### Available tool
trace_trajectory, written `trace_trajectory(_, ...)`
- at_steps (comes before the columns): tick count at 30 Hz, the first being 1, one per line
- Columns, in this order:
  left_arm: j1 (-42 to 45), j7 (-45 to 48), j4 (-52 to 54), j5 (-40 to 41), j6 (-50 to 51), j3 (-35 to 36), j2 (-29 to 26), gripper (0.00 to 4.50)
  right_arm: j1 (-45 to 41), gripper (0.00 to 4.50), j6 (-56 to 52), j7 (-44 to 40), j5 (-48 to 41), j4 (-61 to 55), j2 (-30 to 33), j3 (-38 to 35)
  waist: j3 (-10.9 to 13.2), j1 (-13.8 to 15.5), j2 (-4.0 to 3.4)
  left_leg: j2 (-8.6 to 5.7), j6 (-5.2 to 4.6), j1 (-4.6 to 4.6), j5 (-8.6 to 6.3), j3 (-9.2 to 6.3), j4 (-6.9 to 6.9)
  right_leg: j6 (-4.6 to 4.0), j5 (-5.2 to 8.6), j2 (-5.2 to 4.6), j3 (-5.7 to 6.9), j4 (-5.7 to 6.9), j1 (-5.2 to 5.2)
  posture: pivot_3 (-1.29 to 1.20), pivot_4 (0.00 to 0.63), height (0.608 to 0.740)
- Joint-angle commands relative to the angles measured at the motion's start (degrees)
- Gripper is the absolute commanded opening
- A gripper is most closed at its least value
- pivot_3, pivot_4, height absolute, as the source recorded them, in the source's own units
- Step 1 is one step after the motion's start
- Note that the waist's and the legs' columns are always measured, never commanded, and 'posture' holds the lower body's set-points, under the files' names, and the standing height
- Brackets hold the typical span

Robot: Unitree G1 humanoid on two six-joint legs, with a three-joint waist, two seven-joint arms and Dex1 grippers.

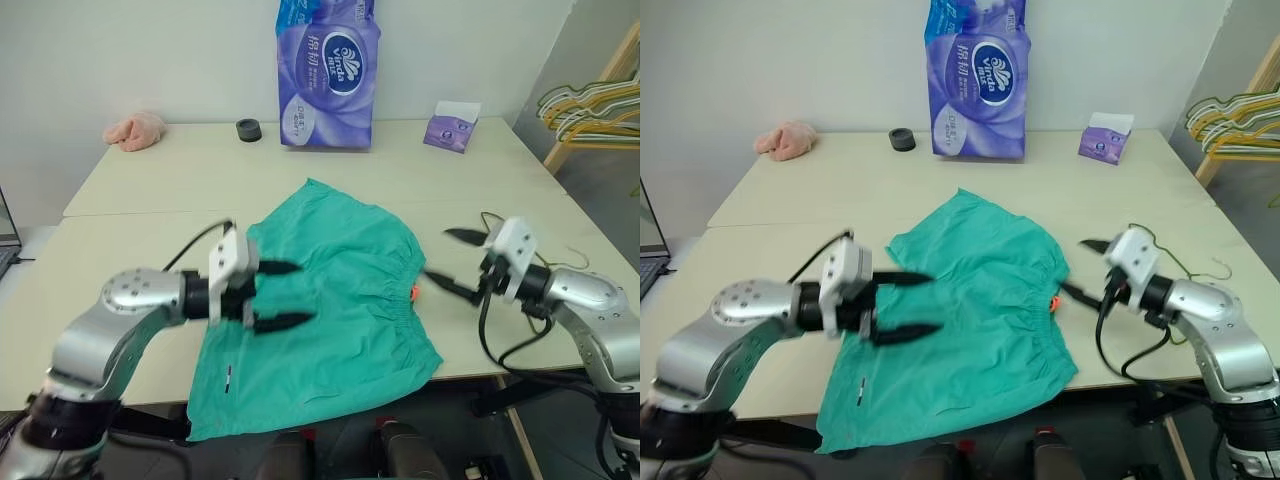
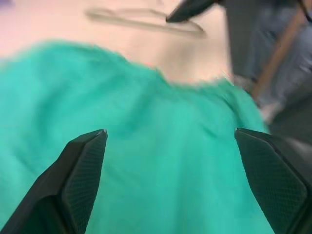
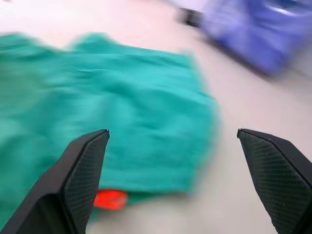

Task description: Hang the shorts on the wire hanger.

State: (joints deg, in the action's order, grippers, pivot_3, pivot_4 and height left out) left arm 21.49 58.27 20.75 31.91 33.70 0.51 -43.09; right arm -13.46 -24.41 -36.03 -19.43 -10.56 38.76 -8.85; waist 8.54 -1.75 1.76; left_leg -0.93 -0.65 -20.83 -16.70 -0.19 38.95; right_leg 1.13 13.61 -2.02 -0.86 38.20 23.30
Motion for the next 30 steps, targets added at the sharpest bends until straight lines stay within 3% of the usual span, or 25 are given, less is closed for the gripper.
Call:
trace_trajectory(1,4.32,2.52,-2.20,-1.37,-0.78,-3.51,0.21,4.42,-0.55,4.49,-5.36,11.55,3.35,5.02,-1.14,-6.73,-0.01,-0.28,-0.04,-0.01,0.00,0.00,0.00,0.08,-0.06,0.04,-0.04,0.01,-0.07,-0.10,0.00,-0.16,0.124,0.740)
trace_trajectory(7,10.00,10.50,-6.35,-4.08,-2.85,-9.58,-0.98,4.42,-4.23,4.49,-8.72,17.95,5.86,17.87,-0.35,-10.00,0.02,-2.60,-0.07,-0.04,-0.03,-0.03,-0.01,0.28,-0.10,0.07,-0.03,0.07,-0.21,-0.25,0.01,-0.17,0.125,0.740)
trace_trajectory(19,13.24,13.08,-8.37,-7.28,-5.24,-11.67,0.64,4.42,-15.62,4.49,-16.36,10.20,7.59,41.23,0.77,-3.26,0.05,-4.83,-0.14,0.32,-0.16,-0.02,-0.10,0.31,-0.13,0.17,0.02,0.70,-0.32,-0.36,0.01,-0.16,0.126,0.740)
trace_trajectory(23,13.08,12.91,-7.91,-7.39,-5.04,-11.45,0.64,4.46,-17.94,3.62,-22.09,7.69,7.27,46.22,0.59,-1.81,-0.07,-4.80,0.05,0.40,-0.15,0.00,-0.13,0.30,-0.13,0.16,0.02,0.76,-0.30,-0.38,0.00,-0.15,0.127,0.740)
trace_trajectory(30,12.45,11.66,-7.21,-7.05,-4.04,-10.68,0.60,4.46,-18.09,1.15,-21.12,11.44,9.37,48.22,-0.97,-2.00,-0.41,-4.64,0.61,0.49,-0.11,0.02,-0.17,0.21,-0.13,0.16,0.02,0.76,-0.22,-0.43,-0.05,-0.14,0.126,0.740)
